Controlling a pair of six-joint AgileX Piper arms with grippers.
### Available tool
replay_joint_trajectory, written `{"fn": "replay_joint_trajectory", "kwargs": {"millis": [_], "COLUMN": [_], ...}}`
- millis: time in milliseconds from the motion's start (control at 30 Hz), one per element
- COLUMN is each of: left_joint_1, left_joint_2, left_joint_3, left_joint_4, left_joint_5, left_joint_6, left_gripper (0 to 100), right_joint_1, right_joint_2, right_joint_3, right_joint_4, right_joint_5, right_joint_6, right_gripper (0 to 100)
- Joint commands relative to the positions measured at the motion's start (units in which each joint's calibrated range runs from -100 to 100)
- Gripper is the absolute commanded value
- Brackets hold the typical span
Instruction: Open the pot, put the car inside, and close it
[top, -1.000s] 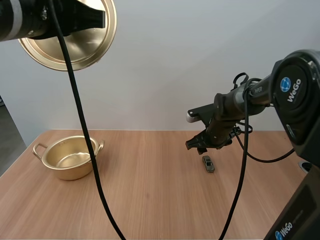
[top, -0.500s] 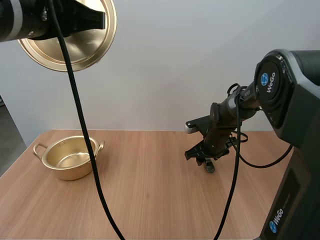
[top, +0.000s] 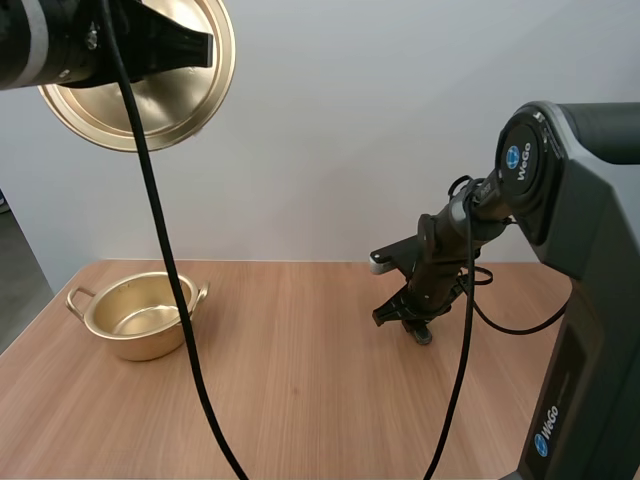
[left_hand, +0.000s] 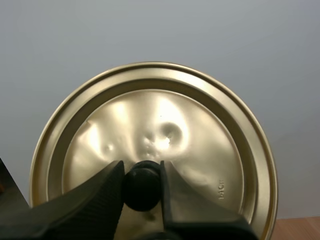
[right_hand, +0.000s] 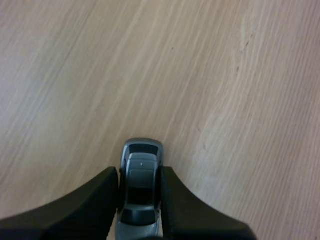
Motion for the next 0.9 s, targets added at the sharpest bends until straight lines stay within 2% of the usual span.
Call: {"fn": "replay_joint_trajectory", "kwargs": {"millis": [0,167,333,533,733,867], "left_joint_1": [0.03,0.03,0.03,0.03,0.03,0.12], "left_joint_2": [0.04,0.04,-0.38,-3.26,-6.35,-8.73], "left_joint_3": [0.07,0.07,0.07,0.07,0.07,0.07], "left_joint_4": [-0.02,-0.13,-0.13,-3.71,-4.61,-4.49], "left_joint_5": [0.24,0.41,0.59,0.41,-3.74,-8.33], "left_joint_6": [-0.01,-0.83,0.01,-0.41,-1.08,-1.53], "left_gripper": [0,0,0,0,0,0], "right_joint_1": [0.09,2.61,9.48,18.79,25.68,29.01], "right_joint_2": [-0.34,-6.53,-15.68,-19.35,-16.26,-12.12], "right_joint_3": [0.06,-0.05,-3.5,-10.65,-15.94,-18.08], "right_joint_4": [1.7,12.42,22.64,25.05,25.72,25.72], "right_joint_5": [-0.51,-5.64,-5.68,-5.68,-5.68,-6.06], "right_joint_6": [-3.14,-11.33,-17.55,-18.26,-18.29,-18.63], "right_gripper": [0,0,0,0,0,0]}}
